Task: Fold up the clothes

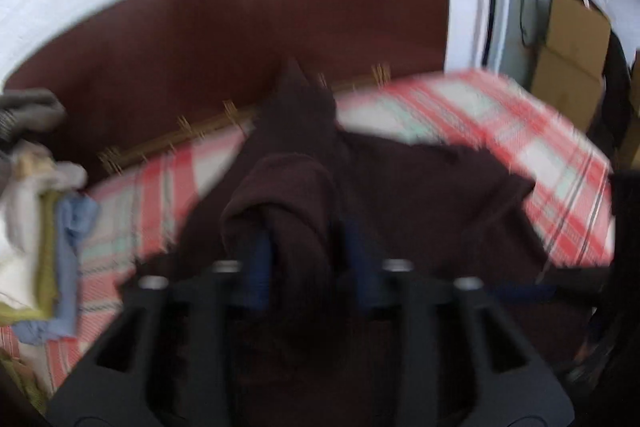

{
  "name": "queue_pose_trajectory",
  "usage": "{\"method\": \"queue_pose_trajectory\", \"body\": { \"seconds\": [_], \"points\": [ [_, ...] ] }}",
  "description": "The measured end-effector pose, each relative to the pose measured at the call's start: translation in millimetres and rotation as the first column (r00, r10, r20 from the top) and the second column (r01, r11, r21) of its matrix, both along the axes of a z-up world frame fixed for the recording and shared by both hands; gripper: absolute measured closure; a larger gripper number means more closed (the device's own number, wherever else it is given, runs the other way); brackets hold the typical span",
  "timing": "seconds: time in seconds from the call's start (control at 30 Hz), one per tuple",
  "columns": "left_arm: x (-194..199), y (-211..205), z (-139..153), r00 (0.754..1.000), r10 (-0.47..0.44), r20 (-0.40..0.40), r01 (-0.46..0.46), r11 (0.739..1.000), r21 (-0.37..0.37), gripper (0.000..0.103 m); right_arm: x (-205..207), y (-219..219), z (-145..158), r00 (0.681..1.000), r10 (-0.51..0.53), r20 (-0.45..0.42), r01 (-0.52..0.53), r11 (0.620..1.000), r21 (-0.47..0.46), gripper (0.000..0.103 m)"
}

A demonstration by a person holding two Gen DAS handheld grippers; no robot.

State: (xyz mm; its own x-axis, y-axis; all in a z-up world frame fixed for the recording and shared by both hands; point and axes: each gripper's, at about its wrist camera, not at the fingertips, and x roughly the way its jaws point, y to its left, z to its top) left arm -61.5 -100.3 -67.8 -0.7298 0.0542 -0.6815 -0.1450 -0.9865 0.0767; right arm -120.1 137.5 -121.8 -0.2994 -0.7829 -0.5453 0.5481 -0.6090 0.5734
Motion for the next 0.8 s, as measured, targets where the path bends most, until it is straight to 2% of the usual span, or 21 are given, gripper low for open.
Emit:
{"method": "queue_pose_trajectory", "body": {
  "seconds": [0.03, 0.07, 0.17, 0.27, 0.4, 0.5, 0.6, 0.7, 0.77, 0.8],
  "points": [
    [3, 1, -9, 1.000, -0.007, 0.021, 0.007, 1.000, -0.003, 0.021, -2, 5, 0, 1.000, -0.012, 0.002, 0.012, 1.000, 0.002, 0.019],
    [10, -2, -14, 1.000, -0.001, 0.017, 0.001, 1.000, 0.003, 0.021, -3, 9, 0, 1.000, -0.023, 0.002, 0.023, 1.000, 0.010, 0.019],
    [29, -20, -10, 1.000, -0.019, 0.014, 0.018, 0.999, 0.042, 0.018, -8, 16, 4, 0.999, -0.039, -0.007, 0.039, 0.999, 0.028, 0.019],
    [54, -49, 8, 0.999, 0.018, -0.040, -0.016, 0.999, 0.048, 0.011, -14, 15, 16, 0.999, -0.030, -0.032, 0.031, 0.999, 0.025, 0.019],
    [73, -74, 13, 0.997, 0.038, -0.069, -0.041, 0.999, -0.035, 0.010, -30, -3, 36, 0.994, -0.007, -0.108, 0.014, 0.997, 0.071, 0.019],
    [70, -79, 9, 0.998, 0.034, -0.057, -0.040, 0.994, -0.106, 0.010, -54, -39, 59, 0.977, 0.053, -0.207, -0.014, 0.982, 0.186, 0.019],
    [57, -76, -2, 1.000, 0.008, -0.028, -0.012, 0.986, -0.166, 0.010, -79, -86, 69, 0.960, 0.159, -0.231, -0.089, 0.953, 0.289, 0.019],
    [46, -69, -10, 0.999, -0.035, -0.008, 0.033, 0.975, -0.218, 0.010, -95, -129, 61, 0.951, 0.238, -0.199, -0.146, 0.909, 0.391, 0.019],
    [37, -65, -16, 0.998, -0.053, 0.016, 0.055, 0.970, -0.237, 0.010, -102, -150, 49, 0.941, 0.300, -0.157, -0.200, 0.867, 0.455, 0.026],
    [30, -64, -19, 0.998, -0.058, 0.039, 0.066, 0.970, -0.234, 0.010, -104, -155, 44, 0.937, 0.321, -0.138, -0.222, 0.850, 0.477, 0.046]
  ]
}}
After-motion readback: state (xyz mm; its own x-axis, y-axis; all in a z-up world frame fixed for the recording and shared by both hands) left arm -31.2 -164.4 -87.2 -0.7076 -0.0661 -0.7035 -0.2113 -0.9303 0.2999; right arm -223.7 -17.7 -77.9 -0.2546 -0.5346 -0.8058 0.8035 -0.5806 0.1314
